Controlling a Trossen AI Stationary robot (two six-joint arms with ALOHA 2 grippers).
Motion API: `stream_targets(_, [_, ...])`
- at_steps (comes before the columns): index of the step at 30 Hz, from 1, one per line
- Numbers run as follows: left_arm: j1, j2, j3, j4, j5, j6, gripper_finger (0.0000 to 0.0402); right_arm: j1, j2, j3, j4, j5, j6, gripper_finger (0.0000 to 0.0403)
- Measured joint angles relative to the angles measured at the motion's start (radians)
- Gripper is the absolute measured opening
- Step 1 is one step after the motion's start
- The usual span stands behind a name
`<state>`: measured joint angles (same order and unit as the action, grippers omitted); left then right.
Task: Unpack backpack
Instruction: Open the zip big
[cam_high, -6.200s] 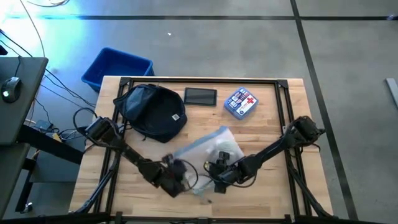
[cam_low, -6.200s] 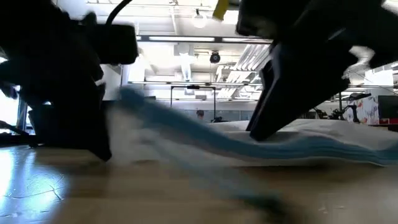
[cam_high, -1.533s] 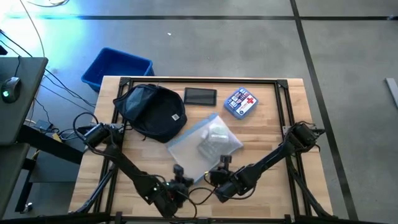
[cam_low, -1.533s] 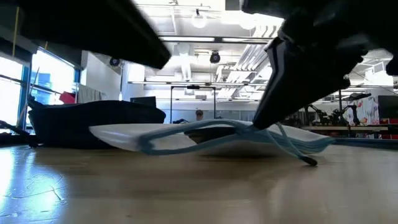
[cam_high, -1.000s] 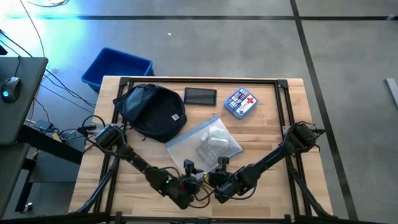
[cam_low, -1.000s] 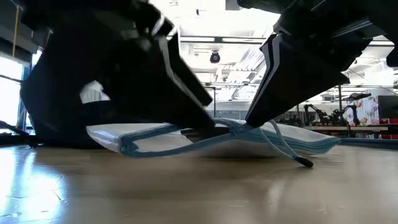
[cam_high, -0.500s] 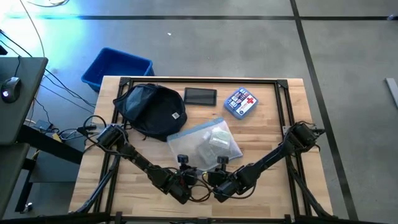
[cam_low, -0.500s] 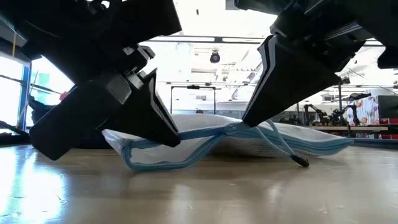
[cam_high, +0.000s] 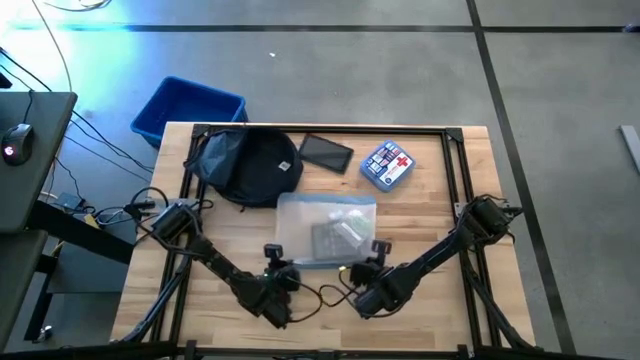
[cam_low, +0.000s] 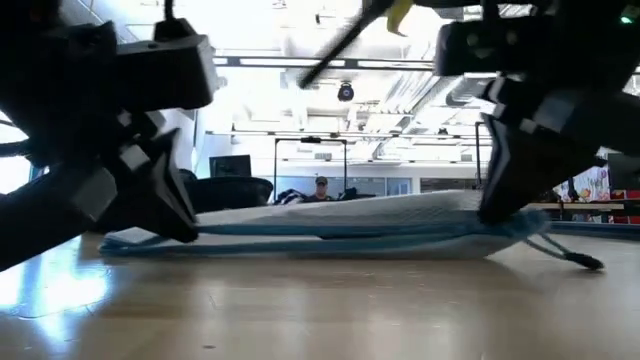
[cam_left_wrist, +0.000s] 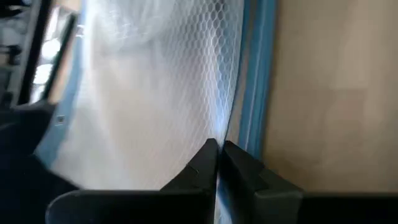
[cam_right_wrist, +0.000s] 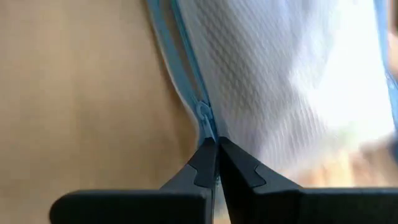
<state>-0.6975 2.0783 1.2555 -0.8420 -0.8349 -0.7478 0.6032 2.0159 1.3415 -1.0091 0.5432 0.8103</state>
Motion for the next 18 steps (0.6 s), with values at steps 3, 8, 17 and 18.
stream_targets(3, [-0.016,0.000,0.004,-0.035,-0.010,-0.033,0.0000,-0.001,0.000,-0.001,-0.106,0.002,0.055,0.0000])
stream_targets(8, [-0.019,0.000,0.066,-0.098,-0.026,-0.029,0.0000,0.000,0.000,-0.003,-0.238,-0.056,0.123,0.0000])
stream_targets(17, [-0.045,-0.001,0.193,-0.191,-0.063,-0.007,0.0000,0.043,0.000,-0.004,-0.351,-0.012,0.209,0.0000])
stream_targets(18, [-0.047,-0.001,0.212,-0.196,-0.076,-0.007,0.0000,0.054,0.000,-0.004,-0.352,0.022,0.214,0.0000])
